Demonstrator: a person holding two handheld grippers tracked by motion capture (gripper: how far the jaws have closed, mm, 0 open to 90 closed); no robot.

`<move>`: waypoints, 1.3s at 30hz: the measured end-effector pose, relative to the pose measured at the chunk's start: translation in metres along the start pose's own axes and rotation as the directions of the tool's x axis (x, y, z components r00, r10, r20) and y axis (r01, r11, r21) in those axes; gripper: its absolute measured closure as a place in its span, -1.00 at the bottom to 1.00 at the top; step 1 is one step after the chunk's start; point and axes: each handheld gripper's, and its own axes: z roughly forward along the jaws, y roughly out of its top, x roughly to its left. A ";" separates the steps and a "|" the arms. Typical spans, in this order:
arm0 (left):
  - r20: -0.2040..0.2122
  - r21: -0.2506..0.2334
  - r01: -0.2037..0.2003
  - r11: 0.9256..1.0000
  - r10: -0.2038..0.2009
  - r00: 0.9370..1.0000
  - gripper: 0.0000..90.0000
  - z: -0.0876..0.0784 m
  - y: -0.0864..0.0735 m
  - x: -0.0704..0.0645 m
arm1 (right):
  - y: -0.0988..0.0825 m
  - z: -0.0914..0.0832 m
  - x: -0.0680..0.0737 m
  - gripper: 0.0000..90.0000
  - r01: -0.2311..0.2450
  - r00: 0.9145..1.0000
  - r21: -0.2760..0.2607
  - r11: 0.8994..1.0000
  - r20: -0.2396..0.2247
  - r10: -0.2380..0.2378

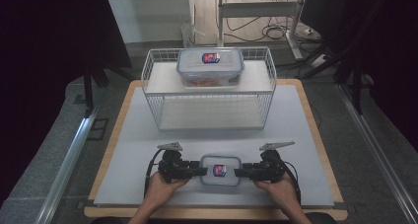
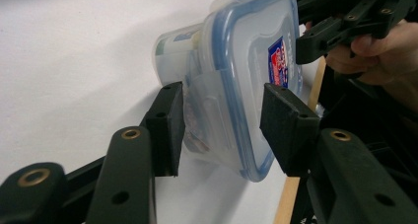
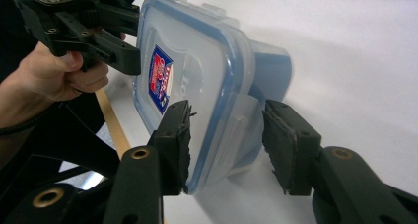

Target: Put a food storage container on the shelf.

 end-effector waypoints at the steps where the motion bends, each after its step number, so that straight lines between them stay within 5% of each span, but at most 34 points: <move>1: 0.003 -0.001 0.002 1.000 -0.002 1.000 0.19 0.000 0.000 0.000 | -0.001 -0.001 -0.001 0.24 -0.008 1.000 0.000 1.000 -0.006 0.008; 7: 0.057 -0.023 0.074 0.997 -0.073 0.996 0.25 -0.003 -0.006 0.010 | -0.003 -0.004 -0.004 0.48 -0.020 1.000 -0.026 0.999 -0.010 0.020; 8: 0.053 -0.018 0.071 0.997 -0.070 0.996 0.25 -0.003 -0.005 0.010 | -0.004 -0.002 -0.007 0.44 -0.051 0.998 -0.025 0.998 -0.034 0.050; 16: 0.049 -0.018 0.051 0.999 -0.050 0.998 0.25 -0.003 -0.005 0.009 | -0.001 0.003 -0.013 0.25 -0.054 0.997 -0.022 0.998 -0.063 0.053; 24: 0.066 -0.019 0.055 0.998 -0.054 0.996 0.25 -0.003 -0.006 0.012 | -0.002 0.003 -0.027 0.29 -0.101 0.985 -0.038 0.994 -0.143 0.095; 27: 0.059 -0.013 0.032 0.999 -0.031 0.998 0.25 -0.003 -0.005 0.009 | 0.000 0.008 -0.030 0.10 -0.111 0.979 -0.001 0.994 -0.172 0.109; 39: 0.059 -0.029 0.085 0.996 -0.083 0.995 0.26 -0.003 -0.004 0.011 | -0.001 0.004 -0.019 0.28 -0.122 0.984 -0.022 0.992 -0.132 0.118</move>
